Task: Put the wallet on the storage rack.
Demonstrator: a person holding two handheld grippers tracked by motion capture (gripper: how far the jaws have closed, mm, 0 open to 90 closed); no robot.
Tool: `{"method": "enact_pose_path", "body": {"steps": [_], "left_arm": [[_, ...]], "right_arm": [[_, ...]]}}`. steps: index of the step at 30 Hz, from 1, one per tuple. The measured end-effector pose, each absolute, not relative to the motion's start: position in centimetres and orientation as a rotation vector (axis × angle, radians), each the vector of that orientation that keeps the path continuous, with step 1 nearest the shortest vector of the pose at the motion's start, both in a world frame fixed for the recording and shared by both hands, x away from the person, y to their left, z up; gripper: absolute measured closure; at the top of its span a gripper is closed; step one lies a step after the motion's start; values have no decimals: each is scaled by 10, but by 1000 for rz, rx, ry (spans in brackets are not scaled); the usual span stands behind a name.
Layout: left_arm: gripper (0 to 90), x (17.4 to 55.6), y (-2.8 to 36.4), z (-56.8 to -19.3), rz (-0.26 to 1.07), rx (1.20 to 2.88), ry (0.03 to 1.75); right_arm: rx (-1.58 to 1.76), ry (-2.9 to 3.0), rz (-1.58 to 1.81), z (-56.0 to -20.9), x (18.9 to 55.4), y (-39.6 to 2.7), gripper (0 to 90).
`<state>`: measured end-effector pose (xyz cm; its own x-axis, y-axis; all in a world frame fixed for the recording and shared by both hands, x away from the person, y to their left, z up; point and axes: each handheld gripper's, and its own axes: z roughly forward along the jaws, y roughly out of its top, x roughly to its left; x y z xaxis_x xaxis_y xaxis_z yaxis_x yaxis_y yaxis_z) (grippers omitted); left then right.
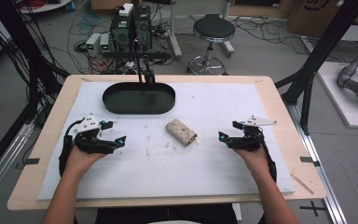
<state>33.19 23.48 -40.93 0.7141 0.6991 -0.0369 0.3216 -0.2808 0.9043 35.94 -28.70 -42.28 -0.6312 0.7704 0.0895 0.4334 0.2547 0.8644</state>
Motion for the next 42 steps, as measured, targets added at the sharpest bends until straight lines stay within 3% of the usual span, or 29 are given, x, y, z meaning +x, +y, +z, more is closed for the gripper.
{"method": "enact_pose_path", "body": {"steps": [23, 40, 42], "left_arm": [[169, 306, 268, -419, 482, 1868, 900], [169, 295, 275, -419, 477, 1851, 911], [169, 295, 274, -420, 476, 1856, 910]], "right_arm": [[1011, 2366, 1304, -438, 383, -209, 170], [945, 2532, 1072, -452, 390, -159, 172], [922, 2529, 1024, -452, 388, -155, 232]]}}
